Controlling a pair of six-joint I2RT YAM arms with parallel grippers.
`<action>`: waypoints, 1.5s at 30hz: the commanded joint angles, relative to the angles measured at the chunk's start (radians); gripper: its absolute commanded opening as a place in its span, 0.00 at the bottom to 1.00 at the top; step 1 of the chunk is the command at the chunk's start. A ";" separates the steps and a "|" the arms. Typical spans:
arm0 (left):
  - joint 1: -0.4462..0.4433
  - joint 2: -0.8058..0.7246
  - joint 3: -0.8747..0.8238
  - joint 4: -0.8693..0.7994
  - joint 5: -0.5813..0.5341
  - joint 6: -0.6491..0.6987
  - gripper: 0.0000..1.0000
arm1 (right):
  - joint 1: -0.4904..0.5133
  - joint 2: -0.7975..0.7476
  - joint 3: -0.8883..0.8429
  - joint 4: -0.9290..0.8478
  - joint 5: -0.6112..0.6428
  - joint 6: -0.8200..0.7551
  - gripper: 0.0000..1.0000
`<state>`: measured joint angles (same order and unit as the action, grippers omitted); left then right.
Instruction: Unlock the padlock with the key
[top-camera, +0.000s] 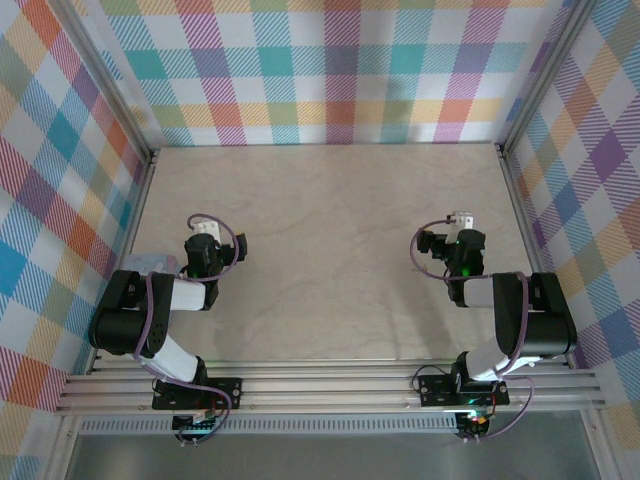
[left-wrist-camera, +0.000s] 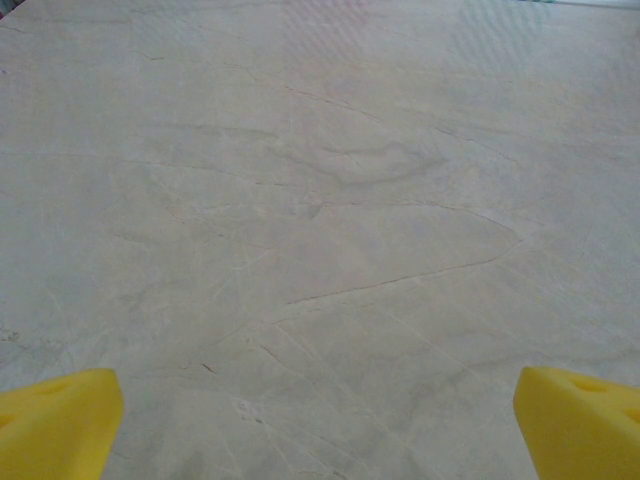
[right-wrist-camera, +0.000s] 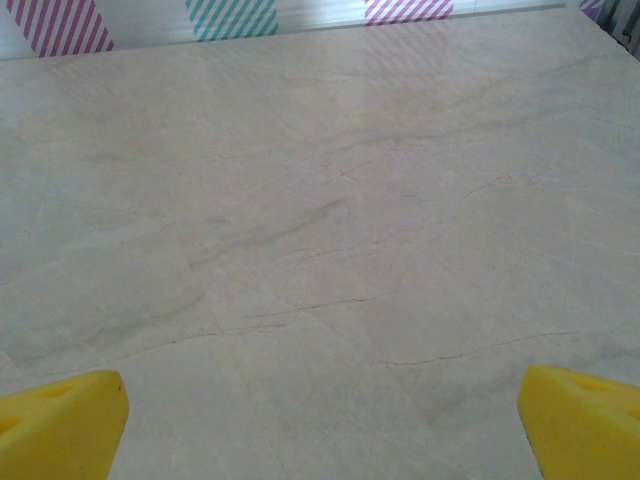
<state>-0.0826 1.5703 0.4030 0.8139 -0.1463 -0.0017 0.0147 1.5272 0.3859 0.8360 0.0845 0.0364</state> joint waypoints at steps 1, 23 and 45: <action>0.009 -0.005 0.014 0.004 0.011 0.019 1.00 | 0.006 0.007 0.015 0.012 -0.017 -0.011 1.00; 0.009 -0.032 0.025 -0.034 -0.032 0.002 1.00 | 0.006 0.005 0.012 0.014 -0.018 -0.011 1.00; 0.180 -0.358 0.503 -1.560 -0.455 -0.697 1.00 | 0.021 -0.082 0.464 -0.836 -0.142 0.244 1.00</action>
<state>0.0395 1.2575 0.9260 -0.5461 -0.5991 -0.5980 0.0204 1.4197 0.7921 0.1677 0.0006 0.1848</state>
